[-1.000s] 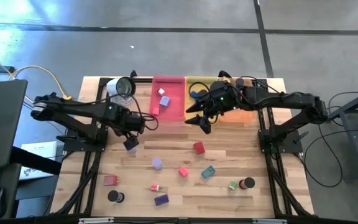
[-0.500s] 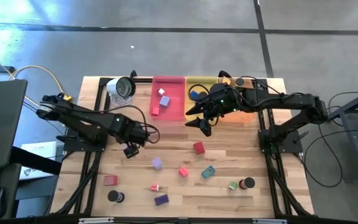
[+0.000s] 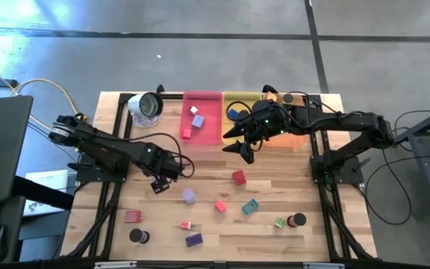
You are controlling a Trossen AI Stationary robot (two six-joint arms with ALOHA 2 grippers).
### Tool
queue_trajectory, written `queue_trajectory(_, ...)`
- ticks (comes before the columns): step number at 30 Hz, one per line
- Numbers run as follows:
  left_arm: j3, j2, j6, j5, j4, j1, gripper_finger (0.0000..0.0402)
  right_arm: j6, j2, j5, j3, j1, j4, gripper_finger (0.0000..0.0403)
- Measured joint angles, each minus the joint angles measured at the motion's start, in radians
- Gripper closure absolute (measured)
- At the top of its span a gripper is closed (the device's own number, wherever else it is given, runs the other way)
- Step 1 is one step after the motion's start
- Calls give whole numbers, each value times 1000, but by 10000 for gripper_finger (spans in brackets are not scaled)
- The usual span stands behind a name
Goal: Pick & Place Office items
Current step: Put the top violet hourglass into the orange bin
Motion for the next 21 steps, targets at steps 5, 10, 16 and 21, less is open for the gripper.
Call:
queue_trajectory(5, -33, 0, 0, 5, 56, 3, 38, -11, 0, 0, 0, 0, 0, 163)
queue_trajectory(10, -61, 0, 0, 19, 71, 6, 38, -17, 0, 0, 0, 6, -1, 163)
queue_trajectory(16, -85, 0, -5, 27, 98, 6, 38, -23, 0, 0, 0, 7, -1, 163)
queue_trajectory(21, -99, 0, -7, 27, 104, 6, 38, -19, 22, 0, 0, 6, 5, 163)
